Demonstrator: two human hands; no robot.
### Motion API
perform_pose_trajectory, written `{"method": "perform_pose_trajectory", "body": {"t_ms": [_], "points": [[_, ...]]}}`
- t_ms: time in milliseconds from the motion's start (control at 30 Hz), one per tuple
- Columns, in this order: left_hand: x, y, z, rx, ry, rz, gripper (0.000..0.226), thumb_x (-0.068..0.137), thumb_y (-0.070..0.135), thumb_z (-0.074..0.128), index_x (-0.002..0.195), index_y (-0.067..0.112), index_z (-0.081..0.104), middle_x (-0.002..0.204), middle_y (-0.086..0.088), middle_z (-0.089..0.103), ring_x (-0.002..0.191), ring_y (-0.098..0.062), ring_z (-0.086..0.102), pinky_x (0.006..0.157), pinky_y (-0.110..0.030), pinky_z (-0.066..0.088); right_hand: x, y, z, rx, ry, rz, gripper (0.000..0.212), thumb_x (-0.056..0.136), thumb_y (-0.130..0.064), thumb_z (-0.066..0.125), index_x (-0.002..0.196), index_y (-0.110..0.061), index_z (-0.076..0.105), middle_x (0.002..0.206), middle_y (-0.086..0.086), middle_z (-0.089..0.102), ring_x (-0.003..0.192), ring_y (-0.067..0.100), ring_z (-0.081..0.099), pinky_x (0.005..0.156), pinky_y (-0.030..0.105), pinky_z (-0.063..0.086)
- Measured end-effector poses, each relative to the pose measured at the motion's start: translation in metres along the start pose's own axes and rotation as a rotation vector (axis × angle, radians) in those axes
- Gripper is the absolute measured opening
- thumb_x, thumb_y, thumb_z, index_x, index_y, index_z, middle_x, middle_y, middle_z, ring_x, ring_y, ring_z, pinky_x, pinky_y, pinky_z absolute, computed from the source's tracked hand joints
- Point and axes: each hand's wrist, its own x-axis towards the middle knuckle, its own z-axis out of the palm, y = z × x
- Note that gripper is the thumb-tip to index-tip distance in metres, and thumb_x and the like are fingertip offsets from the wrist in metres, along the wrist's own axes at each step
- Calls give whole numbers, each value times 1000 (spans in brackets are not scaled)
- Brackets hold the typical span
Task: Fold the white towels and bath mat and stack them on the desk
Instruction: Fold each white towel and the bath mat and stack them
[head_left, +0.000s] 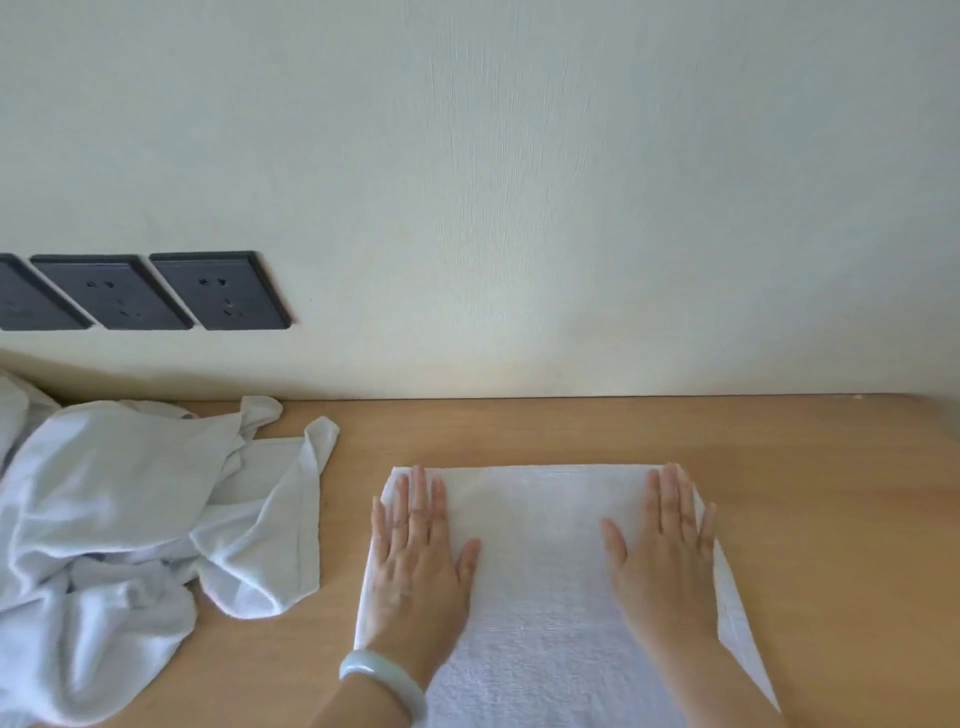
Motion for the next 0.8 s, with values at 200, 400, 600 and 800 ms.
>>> {"method": "perform_pose_trajectory", "body": {"t_ms": [200, 400, 600, 800], "points": [[-66, -15, 3, -28, -61, 3, 60, 100, 49, 16, 154, 24, 23, 162, -4, 17, 150, -21, 10, 117, -51, 17, -61, 11, 1, 32, -80, -192, 66, 99, -48, 15, 150, -8, 29, 158, 7, 25, 146, 20, 20, 117, 45, 14], [-74, -32, -5, -56, -27, -94, 63, 101, 48, 13, 153, 16, 23, 161, -11, 13, 148, -29, 18, 118, -47, 12, -60, 54, -18, 12, -102, 44, 77, 98, -52, 7, 146, 4, 29, 152, 21, 33, 142, 33, 28, 115, 52, 21], [-130, 17, -8, -100, -84, 153, 60, 100, 41, 28, 155, 19, 19, 163, -5, 12, 150, -22, 10, 118, -48, 15, -136, -19, -24, 112, -179, -353, 61, 98, -36, 28, 150, -4, 27, 158, 9, 23, 148, 20, 15, 117, 45, 16], [-152, -25, -21, -84, -156, 125, 57, 101, 41, 24, 155, 22, 18, 163, -4, 13, 150, -19, 8, 120, -45, 11, -158, 52, -39, 166, -248, -306, 57, 102, -36, 21, 152, -8, 20, 161, 4, 13, 149, 15, 8, 119, 41, 12]]}}
